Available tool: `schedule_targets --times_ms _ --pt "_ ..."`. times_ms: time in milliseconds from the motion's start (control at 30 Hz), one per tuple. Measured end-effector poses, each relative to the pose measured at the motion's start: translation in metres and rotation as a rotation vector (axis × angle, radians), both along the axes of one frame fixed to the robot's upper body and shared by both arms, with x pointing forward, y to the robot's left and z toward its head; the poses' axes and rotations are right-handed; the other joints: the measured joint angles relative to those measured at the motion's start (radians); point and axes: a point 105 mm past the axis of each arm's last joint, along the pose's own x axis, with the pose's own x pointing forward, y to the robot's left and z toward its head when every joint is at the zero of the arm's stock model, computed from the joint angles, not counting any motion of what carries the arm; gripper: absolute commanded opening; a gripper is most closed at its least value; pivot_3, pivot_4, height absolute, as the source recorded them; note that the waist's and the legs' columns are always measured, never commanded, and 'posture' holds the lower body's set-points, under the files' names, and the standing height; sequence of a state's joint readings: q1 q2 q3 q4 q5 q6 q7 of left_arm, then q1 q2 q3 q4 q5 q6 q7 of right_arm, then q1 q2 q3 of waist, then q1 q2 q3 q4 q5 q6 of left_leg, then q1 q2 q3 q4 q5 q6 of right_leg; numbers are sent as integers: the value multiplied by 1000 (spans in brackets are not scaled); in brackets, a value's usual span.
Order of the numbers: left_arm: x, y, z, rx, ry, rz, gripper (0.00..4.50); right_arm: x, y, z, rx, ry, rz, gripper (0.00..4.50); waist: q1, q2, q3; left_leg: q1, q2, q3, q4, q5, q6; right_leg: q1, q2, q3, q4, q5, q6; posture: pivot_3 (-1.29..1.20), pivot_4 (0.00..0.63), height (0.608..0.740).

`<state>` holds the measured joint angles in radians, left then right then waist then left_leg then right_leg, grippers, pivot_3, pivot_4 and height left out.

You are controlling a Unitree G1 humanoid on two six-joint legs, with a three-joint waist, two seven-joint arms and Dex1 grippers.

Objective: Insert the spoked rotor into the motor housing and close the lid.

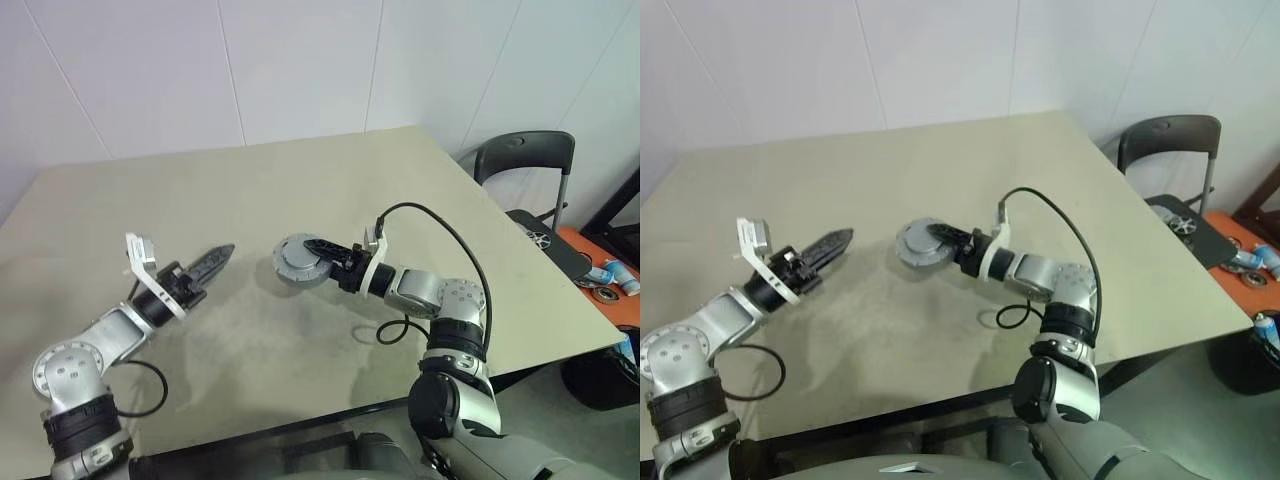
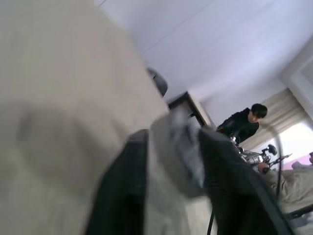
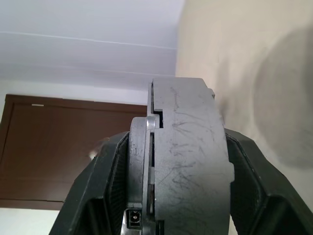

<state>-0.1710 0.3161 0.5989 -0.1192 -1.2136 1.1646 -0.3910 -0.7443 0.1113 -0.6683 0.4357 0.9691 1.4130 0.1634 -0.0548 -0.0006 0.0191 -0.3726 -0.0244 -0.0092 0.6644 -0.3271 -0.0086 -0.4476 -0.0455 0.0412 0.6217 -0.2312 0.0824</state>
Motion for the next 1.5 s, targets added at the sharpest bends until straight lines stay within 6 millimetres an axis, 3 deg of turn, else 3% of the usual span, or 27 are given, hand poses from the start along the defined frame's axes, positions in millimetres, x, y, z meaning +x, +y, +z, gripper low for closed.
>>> schedule_targets --times_ms 67,200,267,400,433,600,867,1167,1500 --pt "-2 -3 -7 -4 27 -1 3181 2 3 6 7 -13 8 2396 2 0 0 0 0 0 0 -1 1 0 0 0 1 0 0 0 0 740" --pt "-5 -8 -19 -46 56 -1 3181 3 6 11 20 -24 20 2396 1 0 0 0 0 0 1 -1 1 0 0 0 1 0 0 0 0 740" --pt "-4 -8 -13 -80 24 6 3181 3 6 11 20 -20 23 2396 1 0 0 0 0 0 1 -1 1 0 0 0 2 0 0 0 0 740" --pt "-1 -7 1 -112 -48 36 4379 2 7 9 11 -14 28 2396 0 0 0 1 0 0 2 -1 2 0 0 0 3 0 0 0 0 740" --pt "0 -7 3 -113 -53 41 4450 2 7 9 9 -13 28 2396 0 0 0 1 0 0 2 -1 2 0 0 0 3 0 0 0 0 740" --pt "1 -10 4 -121 -41 45 4450 2 6 8 4 -10 26 2396 -4 0 0 1 0 0 3 -1 2 0 0 0 5 0 0 0 0 740" --pt "1 -48 -9 -188 14 -69 4450 1 10 6 -3 -2 41 2396 -9 0 0 2 -1 0 4 0 1 0 1 0 7 0 0 0 0 740" --pt "18 -59 -5 -207 -8 -68 4450 2 9 7 -14 -7 42 2396 -14 -1 0 3 -1 0 4 0 1 2 1 0 8 0 0 0 0 740" --pt "32 -89 -2 -258 9 -126 4450 2 8 7 -25 -10 44 2396 -15 -1 0 5 -1 0 5 0 1 4 1 1 8 0 0 0 0 740"
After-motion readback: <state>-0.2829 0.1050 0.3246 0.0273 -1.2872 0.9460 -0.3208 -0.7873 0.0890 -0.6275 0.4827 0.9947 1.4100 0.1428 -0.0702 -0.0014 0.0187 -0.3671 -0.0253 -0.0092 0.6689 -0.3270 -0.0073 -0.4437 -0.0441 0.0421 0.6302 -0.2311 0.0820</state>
